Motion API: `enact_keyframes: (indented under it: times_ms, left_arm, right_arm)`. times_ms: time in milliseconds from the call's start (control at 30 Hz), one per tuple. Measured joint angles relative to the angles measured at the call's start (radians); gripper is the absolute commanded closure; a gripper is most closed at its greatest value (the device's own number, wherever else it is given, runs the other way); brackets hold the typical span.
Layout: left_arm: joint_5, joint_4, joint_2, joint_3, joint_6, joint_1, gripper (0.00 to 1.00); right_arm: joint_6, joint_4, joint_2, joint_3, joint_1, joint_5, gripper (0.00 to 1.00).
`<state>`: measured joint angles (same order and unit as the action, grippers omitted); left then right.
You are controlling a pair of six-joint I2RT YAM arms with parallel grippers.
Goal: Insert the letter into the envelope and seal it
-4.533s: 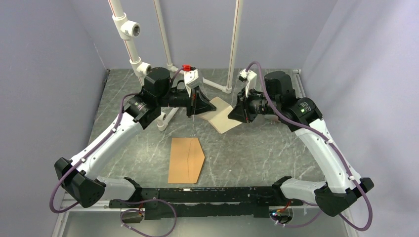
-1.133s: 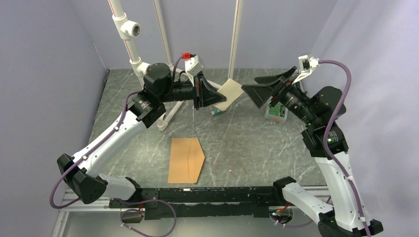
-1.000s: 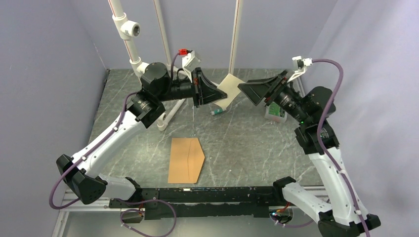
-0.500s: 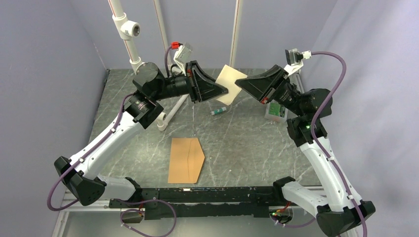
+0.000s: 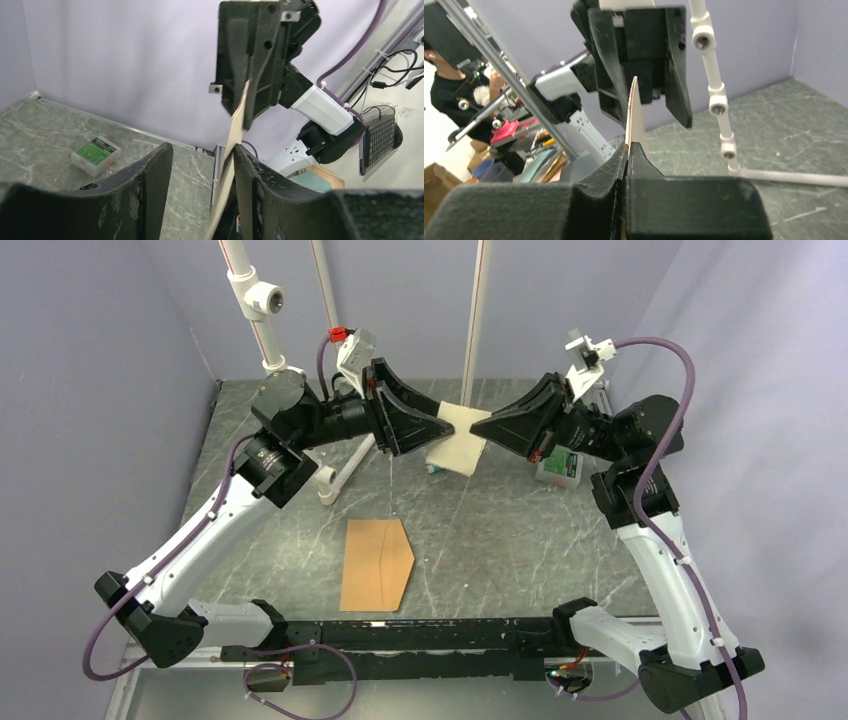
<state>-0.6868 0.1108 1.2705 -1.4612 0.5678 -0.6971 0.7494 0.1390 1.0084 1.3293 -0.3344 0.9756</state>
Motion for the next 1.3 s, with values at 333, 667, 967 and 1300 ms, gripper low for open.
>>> enact_keyframes:
  times_ms: [333,667,967,1300]
  left_arm:
    - [-0.111,0.017,0.010,-0.018,-0.008,0.000,0.91]
    - [-0.158,0.006,0.026,-0.026,-0.030,0.000,0.98]
    - [-0.154,0.023,0.021,-0.025,-0.034,0.000,0.97]
    - [-0.001,-0.139,0.019,-0.018,-0.186,-0.002,0.28]
  right_arm:
    - [-0.120,-0.138,0.037,0.001,0.000,0.106,0.95]
    - [-0.117,-0.122,0.018,-0.046,0.000,0.121,0.49]
    - [-0.101,-0.089,0.004,-0.131,0.000,0.151,1.00]
    - [-0.124,-0.167,0.000,-0.156,0.000,-0.040,1.00]
